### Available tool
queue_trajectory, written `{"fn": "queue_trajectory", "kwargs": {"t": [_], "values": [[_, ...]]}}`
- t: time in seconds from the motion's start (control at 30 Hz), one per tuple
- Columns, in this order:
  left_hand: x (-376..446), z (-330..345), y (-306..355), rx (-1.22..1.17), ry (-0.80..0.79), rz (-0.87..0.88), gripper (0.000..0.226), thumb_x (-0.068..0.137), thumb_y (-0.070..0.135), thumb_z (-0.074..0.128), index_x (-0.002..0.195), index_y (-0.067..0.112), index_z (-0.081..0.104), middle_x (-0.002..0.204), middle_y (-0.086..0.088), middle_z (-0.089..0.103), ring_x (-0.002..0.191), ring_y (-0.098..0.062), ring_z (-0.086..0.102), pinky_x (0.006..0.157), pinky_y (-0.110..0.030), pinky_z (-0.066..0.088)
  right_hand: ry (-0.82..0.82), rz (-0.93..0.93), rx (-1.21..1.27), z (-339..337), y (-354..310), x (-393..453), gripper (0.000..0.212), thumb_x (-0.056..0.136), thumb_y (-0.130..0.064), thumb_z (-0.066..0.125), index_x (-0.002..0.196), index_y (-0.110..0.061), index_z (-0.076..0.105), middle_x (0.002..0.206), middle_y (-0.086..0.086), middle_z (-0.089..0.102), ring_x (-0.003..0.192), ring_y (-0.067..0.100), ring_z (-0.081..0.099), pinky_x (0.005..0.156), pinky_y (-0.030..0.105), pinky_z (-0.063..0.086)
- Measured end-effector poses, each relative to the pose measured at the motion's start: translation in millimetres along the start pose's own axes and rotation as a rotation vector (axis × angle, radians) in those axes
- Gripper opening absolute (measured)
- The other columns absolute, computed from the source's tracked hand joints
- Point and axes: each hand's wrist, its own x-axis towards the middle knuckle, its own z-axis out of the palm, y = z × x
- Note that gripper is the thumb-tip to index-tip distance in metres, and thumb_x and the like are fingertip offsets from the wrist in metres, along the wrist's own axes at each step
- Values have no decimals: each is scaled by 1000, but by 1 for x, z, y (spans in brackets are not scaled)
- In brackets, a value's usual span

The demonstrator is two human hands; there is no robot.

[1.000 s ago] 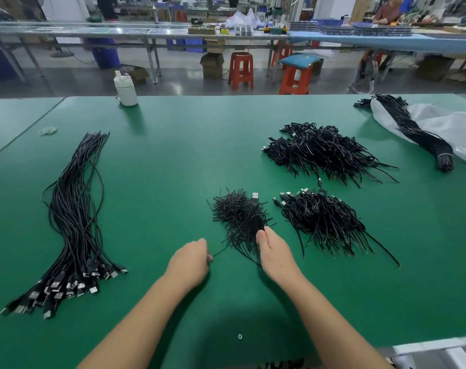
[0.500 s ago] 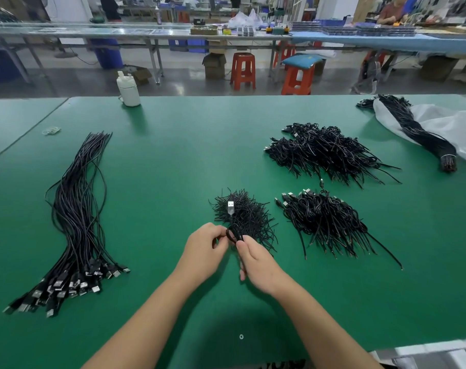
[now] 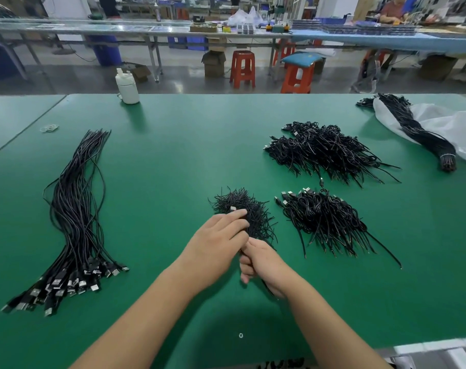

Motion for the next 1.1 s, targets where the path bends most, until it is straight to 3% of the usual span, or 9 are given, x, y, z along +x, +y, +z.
{"fn": "queue_trajectory", "kwargs": {"t": [0.1,0.2,0.37,0.5,0.57,0.67,0.83,0.97,1.1], "values": [[1,-2,-5,-150,-67,-113,20,79,-3,60,91,12,65,108,1,71,112,-19,64,106,-35,41,-49,7,52,-4,-1,-2,29,106,-27,36,82,-15,47,58,-3,26,49,16,22,46,29,39],[1,0,-2,-173,-39,-290,10,86,9,58,87,18,60,82,9,65,79,-18,60,85,-35,39,-53,-5,74,-4,-1,-2,28,105,-27,35,82,-15,48,59,-3,24,49,16,20,45,27,37],[4,5,3,-344,-16,-562,14,91,12,56,83,24,54,74,16,54,72,-14,49,75,-34,38,-17,-48,27,-1,3,-5,32,107,-31,32,85,-14,49,58,-6,26,50,15,22,45,28,32],[4,6,1,-606,-78,-833,19,93,15,59,79,26,56,73,11,63,70,-8,55,68,-22,44,105,-204,-561,-2,-2,-6,33,104,-37,38,74,-24,44,61,-10,42,56,10,38,55,32,31],[6,4,-4,-674,-168,-916,21,93,15,61,75,27,58,67,11,60,64,-8,52,63,-23,42,121,-276,-838,-4,-3,-9,34,104,-39,37,74,-23,36,65,-7,44,64,18,43,59,37,31],[9,1,-10,-767,-282,-995,19,91,14,63,75,23,62,60,8,56,60,-13,48,61,-25,40,153,-393,-1043,-5,-3,-13,31,105,-40,33,78,-24,32,70,-7,42,68,25,44,62,38,31],[6,-4,-15,-994,-324,-1092,11,88,14,69,77,17,71,65,2,64,62,-12,50,62,-24,40,227,-589,-1227,-4,-5,-18,26,105,-35,37,93,-19,53,80,-1,56,69,28,56,62,40,42],[3,-3,-18,-944,-303,-1090,17,84,27,77,74,13,73,65,0,65,61,-12,48,63,-27,38,284,-700,-1311,-3,-3,-19,25,100,-32,46,86,-17,61,68,-2,62,57,24,58,50,35,41],[4,-3,-17,-879,-317,-1034,34,92,41,65,70,18,76,62,0,67,59,-12,47,64,-29,40,326,-720,-1449,-5,-6,-16,26,94,-32,59,71,-20,56,54,-4,57,44,21,54,43,28,32]]}}
